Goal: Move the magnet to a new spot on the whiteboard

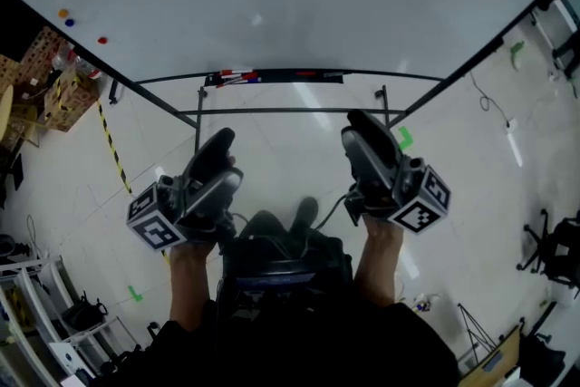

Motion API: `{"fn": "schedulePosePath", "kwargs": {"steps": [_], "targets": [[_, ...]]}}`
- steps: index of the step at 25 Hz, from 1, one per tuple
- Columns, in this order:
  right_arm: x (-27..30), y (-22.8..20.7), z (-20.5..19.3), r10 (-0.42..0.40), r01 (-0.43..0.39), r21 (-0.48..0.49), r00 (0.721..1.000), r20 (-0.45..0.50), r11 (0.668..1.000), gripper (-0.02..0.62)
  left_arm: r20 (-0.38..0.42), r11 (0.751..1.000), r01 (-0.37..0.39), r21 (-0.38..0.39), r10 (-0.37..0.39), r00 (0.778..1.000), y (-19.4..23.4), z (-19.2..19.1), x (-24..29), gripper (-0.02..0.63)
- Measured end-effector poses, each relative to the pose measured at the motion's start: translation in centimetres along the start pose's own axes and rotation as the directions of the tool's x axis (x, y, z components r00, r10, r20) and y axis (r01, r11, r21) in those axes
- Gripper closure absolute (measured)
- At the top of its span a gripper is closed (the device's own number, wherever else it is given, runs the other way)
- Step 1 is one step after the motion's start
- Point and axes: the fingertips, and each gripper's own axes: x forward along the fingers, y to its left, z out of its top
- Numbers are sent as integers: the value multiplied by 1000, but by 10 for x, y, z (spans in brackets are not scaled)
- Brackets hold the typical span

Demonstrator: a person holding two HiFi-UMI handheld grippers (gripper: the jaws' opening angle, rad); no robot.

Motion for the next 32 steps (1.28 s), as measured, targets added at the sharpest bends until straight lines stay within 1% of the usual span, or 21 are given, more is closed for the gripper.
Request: {"fn": "schedulePosePath", "kwargs": {"steps": [5, 9, 12, 17, 23, 27, 32], "targets": [[-8, -20, 18, -7, 7, 2, 999, 37, 1000, 431, -33, 1000, 4, 3, -4, 999, 7, -2, 28, 199], [-8, -31, 25, -37, 38, -26, 998, 45, 999, 431, -44, 1000, 21, -2, -21, 999, 13, 1, 40, 199], [3, -39, 24, -58, 60, -49, 998, 38, 997, 431, -45, 999, 37, -17, -37, 998, 25, 9, 43, 199], [39, -49, 21, -90, 91, -96, 996, 17, 991, 431, -26, 995, 97, -39, -98, 995, 49, 39, 42, 199], [90, -62, 25, -178, 183, -166, 983, 41, 969, 431, -24, 987, 151, -56, -152, 988, 82, 88, 33, 199], [118, -72, 15, -226, 231, -181, 973, 45, 956, 431, -38, 986, 165, -26, -166, 985, 106, 121, 27, 199], [143, -89, 3, -318, 321, -220, 947, 47, 921, 431, -65, 973, 213, -90, -219, 974, 132, 138, 24, 199]]}}
